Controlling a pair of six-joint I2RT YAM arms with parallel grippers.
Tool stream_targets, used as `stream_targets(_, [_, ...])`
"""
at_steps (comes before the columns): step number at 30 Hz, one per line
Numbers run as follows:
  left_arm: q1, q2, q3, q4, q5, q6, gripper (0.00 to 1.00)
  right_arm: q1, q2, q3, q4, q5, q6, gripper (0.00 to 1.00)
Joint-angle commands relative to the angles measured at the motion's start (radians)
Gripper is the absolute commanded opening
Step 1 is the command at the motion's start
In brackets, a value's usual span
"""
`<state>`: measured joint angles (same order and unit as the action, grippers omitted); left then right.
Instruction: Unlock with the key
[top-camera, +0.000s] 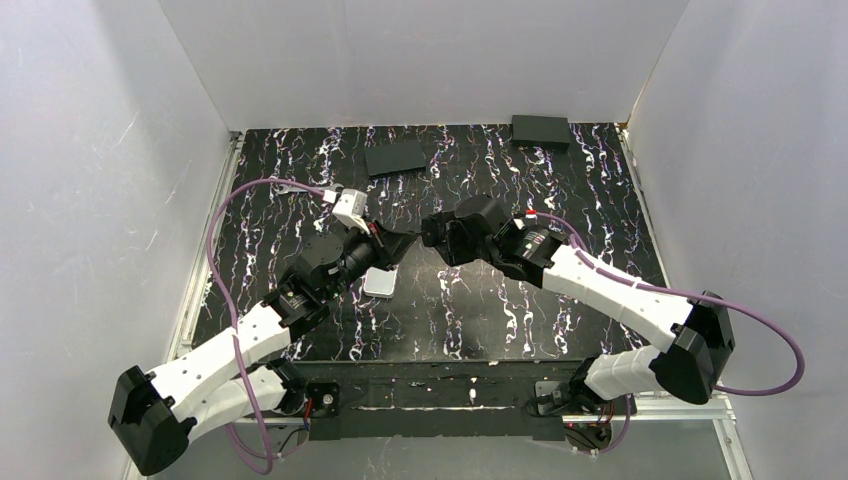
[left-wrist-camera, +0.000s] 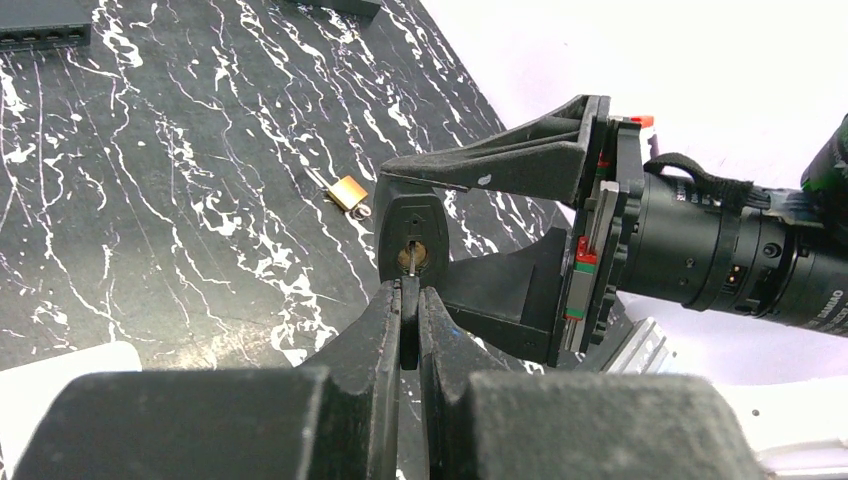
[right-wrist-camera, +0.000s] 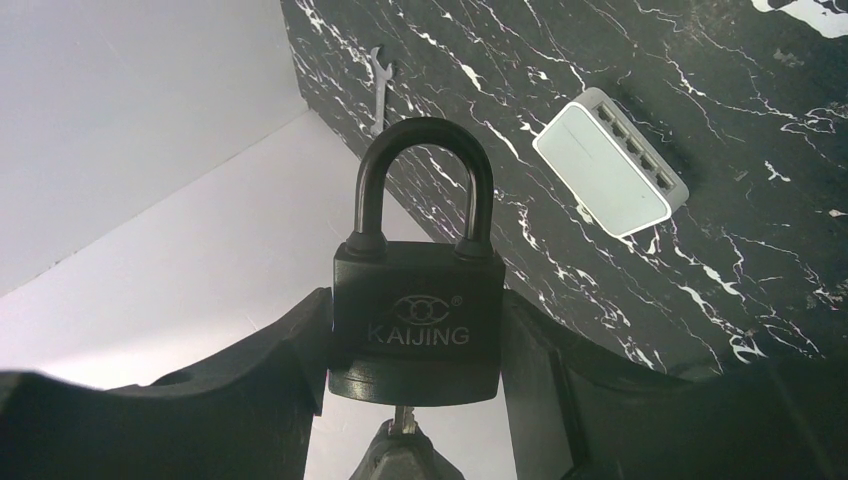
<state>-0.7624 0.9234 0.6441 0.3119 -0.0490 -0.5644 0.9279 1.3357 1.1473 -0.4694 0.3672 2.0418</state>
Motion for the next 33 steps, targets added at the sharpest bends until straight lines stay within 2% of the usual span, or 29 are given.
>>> stream_targets(1, [-0.004,0.019,0.006,0.025,-0.049,-0.051,0.0,0.006,-0.057,0.005,0.126,0.01,0.038,0.01])
stream_targets(14, [-0.008,0.017,0.002,0.032,-0.018,-0.08,0.0,0.006,-0.053,0.012,0.124,0.02,0.037,0.01])
stream_targets(33, [-0.01,0.046,0.027,0.047,-0.002,0.103,0.0,0.006,-0.04,0.031,0.115,-0.003,0.018,0.01])
